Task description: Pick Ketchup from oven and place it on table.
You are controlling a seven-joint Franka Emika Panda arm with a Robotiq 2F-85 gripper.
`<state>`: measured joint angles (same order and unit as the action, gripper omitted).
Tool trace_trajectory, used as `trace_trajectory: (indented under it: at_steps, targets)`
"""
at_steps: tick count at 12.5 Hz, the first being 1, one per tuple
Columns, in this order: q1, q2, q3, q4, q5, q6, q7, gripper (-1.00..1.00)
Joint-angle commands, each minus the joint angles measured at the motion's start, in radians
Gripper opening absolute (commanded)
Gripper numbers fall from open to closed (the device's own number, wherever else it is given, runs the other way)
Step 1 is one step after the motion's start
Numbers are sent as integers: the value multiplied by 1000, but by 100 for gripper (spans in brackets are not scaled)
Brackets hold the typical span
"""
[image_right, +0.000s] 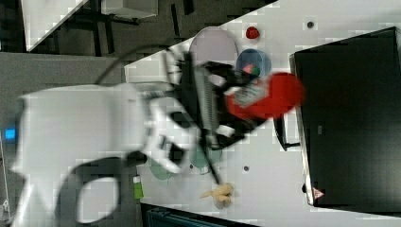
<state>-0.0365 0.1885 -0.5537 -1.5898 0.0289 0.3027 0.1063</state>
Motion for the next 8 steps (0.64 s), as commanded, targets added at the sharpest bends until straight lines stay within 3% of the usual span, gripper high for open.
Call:
trace_trajectory:
  at_steps: [1,5,8]
  targets:
    - [94,-77,124,17,0,-166,-8,27]
    - [132,-132,270,-9,0,-228,3,27]
    - [142,-147,361,-102,0,-225,6,27]
